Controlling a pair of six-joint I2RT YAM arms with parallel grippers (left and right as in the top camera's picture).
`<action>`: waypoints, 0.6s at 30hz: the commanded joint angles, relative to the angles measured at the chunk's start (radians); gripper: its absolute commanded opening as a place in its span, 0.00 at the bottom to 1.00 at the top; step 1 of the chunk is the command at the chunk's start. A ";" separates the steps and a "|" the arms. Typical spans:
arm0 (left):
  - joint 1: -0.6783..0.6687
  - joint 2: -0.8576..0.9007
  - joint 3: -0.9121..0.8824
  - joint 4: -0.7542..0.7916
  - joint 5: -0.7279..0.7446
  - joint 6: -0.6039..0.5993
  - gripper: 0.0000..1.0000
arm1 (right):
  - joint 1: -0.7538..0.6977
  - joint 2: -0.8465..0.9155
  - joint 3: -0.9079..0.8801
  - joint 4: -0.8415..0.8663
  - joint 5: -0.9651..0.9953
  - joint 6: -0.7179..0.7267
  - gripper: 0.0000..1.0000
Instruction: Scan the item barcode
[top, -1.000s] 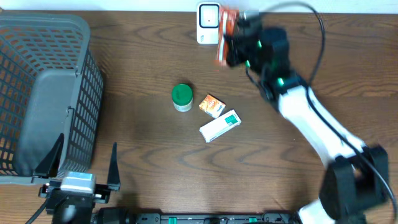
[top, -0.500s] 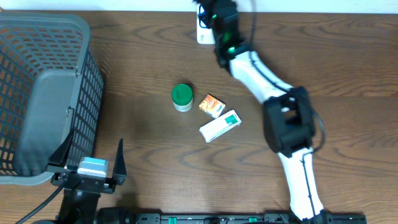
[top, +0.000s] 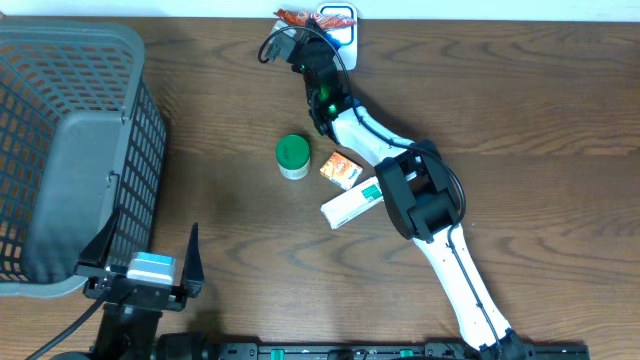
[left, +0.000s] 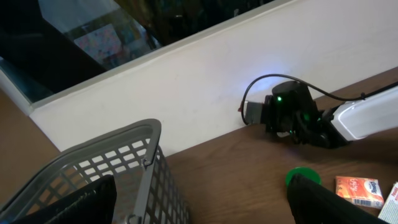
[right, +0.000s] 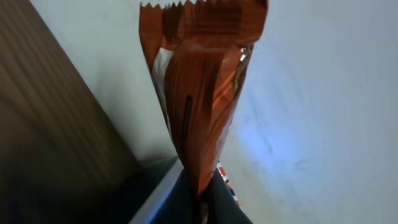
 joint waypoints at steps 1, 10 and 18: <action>0.005 -0.006 -0.002 -0.001 0.005 0.011 0.87 | 0.001 0.006 0.030 -0.010 0.021 -0.106 0.01; 0.005 -0.006 -0.002 -0.006 -0.042 0.023 0.87 | 0.028 -0.019 0.030 -0.078 0.056 -0.127 0.01; 0.005 -0.021 -0.002 0.001 -0.099 0.029 0.87 | 0.045 -0.178 0.030 -0.287 0.119 -0.037 0.01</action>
